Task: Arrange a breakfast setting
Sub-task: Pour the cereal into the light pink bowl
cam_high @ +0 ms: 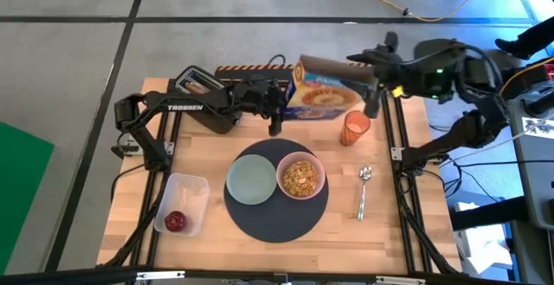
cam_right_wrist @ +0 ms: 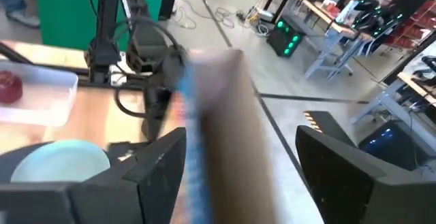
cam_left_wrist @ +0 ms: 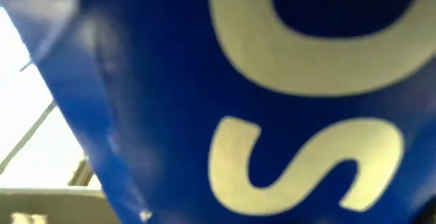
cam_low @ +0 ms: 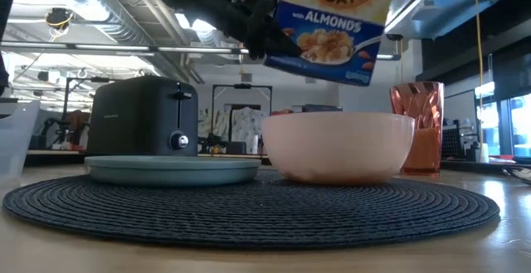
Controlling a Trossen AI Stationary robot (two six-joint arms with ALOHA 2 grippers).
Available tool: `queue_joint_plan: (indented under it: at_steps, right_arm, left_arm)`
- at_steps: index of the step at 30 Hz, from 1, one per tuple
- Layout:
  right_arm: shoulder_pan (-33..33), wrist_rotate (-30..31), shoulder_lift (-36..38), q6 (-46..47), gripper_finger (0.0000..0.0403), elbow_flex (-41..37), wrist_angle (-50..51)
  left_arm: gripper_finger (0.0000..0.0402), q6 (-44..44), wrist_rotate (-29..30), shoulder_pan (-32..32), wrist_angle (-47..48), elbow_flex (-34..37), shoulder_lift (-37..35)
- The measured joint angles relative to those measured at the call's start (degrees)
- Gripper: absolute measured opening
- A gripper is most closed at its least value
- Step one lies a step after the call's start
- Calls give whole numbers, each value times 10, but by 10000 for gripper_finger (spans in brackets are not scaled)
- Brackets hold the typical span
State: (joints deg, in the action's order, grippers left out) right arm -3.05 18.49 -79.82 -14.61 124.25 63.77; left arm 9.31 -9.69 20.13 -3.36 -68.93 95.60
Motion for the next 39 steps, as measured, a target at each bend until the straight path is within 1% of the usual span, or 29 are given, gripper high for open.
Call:
queue_joint_plan:
  at_steps: [4, 9, 13, 15, 17, 20, 24, 27, 31, 34, 36, 39]
  right_arm:
    - [0, 0, 19, 24, 259, 0, 37]
    - [0, -11, 32, 41, 253, 0, 99]
    - [0, -31, 50, 56, 253, -5, 99]
    - [0, -20, 67, 62, 253, -21, 99]
    - [0, -5, 90, 69, 253, -54, 95]
    - [0, 14, 133, 81, 253, -133, 64]
    - [0, 19, 194, 53, 253, -242, -54]
    - [0, 14, 228, 14, 253, -288, -126]
    - [0, 11, 257, -40, 253, -297, -201]
    - [0, -7, 283, -50, 253, -297, -242]
    - [1, -16, 297, -43, 253, -296, -243]
    - [1, 0, 316, -22, 253, -296, -202]
  left_arm:
    - [182, -9, -3, 19, 0, 0, 0]
    - [182, -16, -38, 25, -27, 0, -1]
    - [181, -31, -52, 38, -65, 0, -1]
    - [181, -41, -67, 52, -86, 0, -1]
    - [181, -56, -94, 68, -100, 0, -3]
    - [181, -64, -127, 86, -111, 0, -4]
    - [179, -65, -127, 93, -117, 0, -4]
    - [174, -67, -127, 90, -124, 0, -4]
    - [166, -67, -121, 82, -121, 0, -4]
    - [163, -65, -121, 79, -123, 0, -4]
    - [162, -64, -122, 79, -127, 0, -4]
    - [162, -64, -124, 80, -143, 0, -4]
